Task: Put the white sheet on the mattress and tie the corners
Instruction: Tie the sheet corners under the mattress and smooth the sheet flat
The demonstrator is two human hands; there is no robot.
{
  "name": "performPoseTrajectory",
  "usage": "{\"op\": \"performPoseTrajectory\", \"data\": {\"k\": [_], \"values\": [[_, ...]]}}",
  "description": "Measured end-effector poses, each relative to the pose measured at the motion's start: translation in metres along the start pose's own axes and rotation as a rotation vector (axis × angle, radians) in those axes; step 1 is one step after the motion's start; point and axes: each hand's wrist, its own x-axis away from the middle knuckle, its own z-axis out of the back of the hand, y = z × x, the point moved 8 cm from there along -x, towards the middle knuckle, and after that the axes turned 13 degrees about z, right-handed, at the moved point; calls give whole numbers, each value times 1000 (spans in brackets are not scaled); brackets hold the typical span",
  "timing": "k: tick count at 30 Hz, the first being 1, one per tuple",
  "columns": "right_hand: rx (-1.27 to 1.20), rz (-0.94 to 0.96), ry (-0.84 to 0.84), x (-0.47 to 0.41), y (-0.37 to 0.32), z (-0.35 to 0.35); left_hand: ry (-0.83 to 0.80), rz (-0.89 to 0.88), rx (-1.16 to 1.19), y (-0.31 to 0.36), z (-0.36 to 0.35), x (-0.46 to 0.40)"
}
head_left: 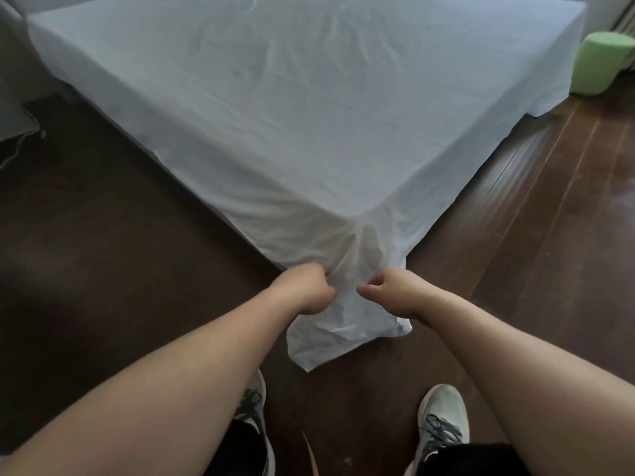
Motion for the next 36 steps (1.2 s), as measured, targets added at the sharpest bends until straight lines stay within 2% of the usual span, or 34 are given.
{"op": "performPoseTrajectory", "data": {"k": [2, 6, 13, 17, 20, 24, 30, 36], "values": [[-62, 3, 13, -10, -2, -1, 28, -39, 8, 8, 4, -6], [-377, -68, 29, -24, 1, -9, 68, -109, 29, 21, 4, -13], [-435, -57, -40, -30, 8, -15, 54, -244, -14, 41, 0, -8], [-458, -64, -117, -24, 11, -18, 0, -266, 11, 44, -4, -6], [-399, -17, -65, -20, 6, -17, -66, -281, 87, 48, -9, 1], [-177, 11, 58, -17, 1, -9, -88, -276, 205, 56, -12, 11], [-49, -38, 112, -22, 12, -12, 52, -206, 204, 57, 6, 8], [49, 53, 118, -23, 6, -16, -71, -130, 83, 42, -3, 1]]}}
